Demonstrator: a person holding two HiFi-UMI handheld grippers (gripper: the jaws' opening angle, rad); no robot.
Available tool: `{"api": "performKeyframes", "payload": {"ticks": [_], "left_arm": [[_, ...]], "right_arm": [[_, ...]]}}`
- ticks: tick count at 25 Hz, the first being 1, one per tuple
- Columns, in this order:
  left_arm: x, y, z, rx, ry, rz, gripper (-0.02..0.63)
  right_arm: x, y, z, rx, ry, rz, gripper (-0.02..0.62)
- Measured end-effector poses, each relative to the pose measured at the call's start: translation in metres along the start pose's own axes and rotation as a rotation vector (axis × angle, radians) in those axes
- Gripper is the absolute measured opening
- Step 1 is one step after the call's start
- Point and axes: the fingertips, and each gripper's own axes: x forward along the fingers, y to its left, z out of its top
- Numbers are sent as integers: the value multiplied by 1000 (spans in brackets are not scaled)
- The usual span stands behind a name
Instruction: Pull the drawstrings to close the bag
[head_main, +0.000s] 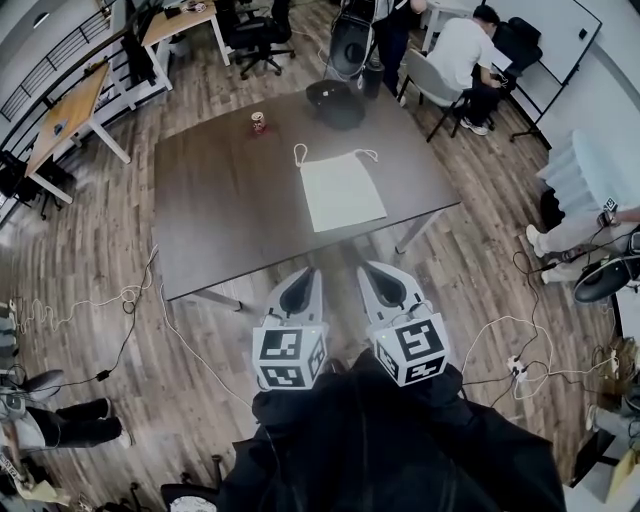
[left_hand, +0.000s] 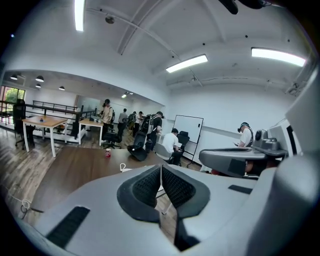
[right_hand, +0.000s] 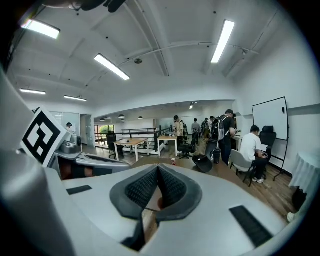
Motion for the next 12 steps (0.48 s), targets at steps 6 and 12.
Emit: {"api": "performKeyframes", "payload": {"ticks": [6,12], "left_arm": [[6,21,-7,-19,16,10,40],[41,28,-6,-29,37,20,40]], "right_arm": [[15,1,-9,17,24,-9,21],[42,-24,-12,26,34,3,21]]}}
